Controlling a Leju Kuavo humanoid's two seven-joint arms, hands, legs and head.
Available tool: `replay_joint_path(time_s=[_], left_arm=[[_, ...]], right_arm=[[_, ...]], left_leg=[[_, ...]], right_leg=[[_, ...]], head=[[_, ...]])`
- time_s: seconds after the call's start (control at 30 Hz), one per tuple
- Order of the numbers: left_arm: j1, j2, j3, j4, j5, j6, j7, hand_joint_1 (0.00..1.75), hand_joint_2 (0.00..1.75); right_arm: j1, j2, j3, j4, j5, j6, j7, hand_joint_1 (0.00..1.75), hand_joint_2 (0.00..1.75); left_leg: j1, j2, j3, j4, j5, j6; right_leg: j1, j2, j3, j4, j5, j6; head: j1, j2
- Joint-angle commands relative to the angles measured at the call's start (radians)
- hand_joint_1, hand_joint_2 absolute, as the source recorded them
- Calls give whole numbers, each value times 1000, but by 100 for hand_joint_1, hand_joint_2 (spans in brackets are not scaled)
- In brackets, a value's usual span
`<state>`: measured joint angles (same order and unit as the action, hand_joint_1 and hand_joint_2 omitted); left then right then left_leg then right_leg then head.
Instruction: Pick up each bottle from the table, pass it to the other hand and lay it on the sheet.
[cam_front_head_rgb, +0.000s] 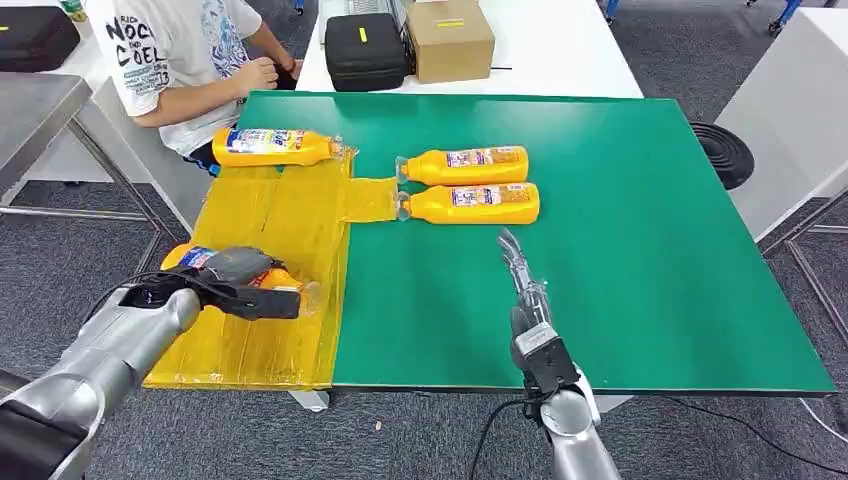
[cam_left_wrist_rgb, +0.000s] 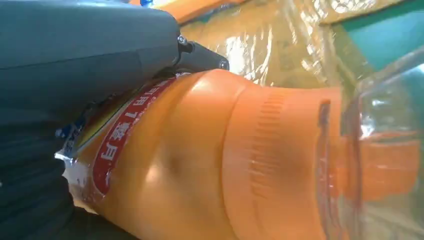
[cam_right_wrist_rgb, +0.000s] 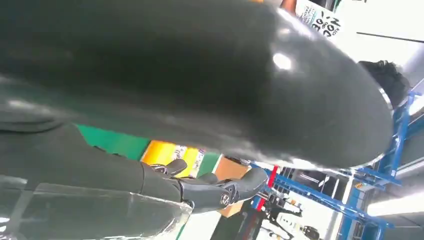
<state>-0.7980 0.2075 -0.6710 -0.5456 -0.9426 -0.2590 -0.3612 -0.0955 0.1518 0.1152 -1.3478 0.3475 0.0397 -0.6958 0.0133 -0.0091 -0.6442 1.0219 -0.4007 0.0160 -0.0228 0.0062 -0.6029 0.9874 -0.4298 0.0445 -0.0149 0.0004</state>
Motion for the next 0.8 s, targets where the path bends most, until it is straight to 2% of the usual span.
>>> replay_joint_path(time_s=[0.03, 0.23, 0.53, 0.67, 0.8], left_arm=[[-62, -4, -64, 144, 9, -6, -3, 175, 175], [-36, -34, -49, 146, 25, 52, 26, 175, 175], [65, -82, -3, 126, 58, 169, 63, 175, 175], [86, -93, 8, 129, 45, 175, 57, 175, 175], [89, -96, 8, 136, 41, 168, 56, 175, 175]], right_arm=[[-40, -12, 11, 88, -9, -12, -2, 0, 0], [-13, -21, 3, 66, -9, -14, -2, 0, 0], [17, -17, -6, 24, -1, -19, 6, 0, 0], [22, -15, -10, 17, 2, -18, 8, 0, 0], [17, -17, -8, 25, 6, -17, 11, 0, 0]], left_leg=[[1, 2, 5, 0, -2, 0], [0, 1, 4, -1, -1, 0], [0, 1, 6, -2, -2, 0], [-1, -1, 4, -1, 0, 0], [-1, -1, 9, -3, -1, 0]], right_leg=[[1, 1, 5, -1, -1, -2], [1, -1, 4, -1, -1, -2], [0, -1, 7, -2, -1, -2], [-1, -2, 4, -1, -1, -1], [0, -2, 9, -3, -1, -3]], head=[[0, 0], [0, 0], [0, 0], [0, 0], [0, 0]])
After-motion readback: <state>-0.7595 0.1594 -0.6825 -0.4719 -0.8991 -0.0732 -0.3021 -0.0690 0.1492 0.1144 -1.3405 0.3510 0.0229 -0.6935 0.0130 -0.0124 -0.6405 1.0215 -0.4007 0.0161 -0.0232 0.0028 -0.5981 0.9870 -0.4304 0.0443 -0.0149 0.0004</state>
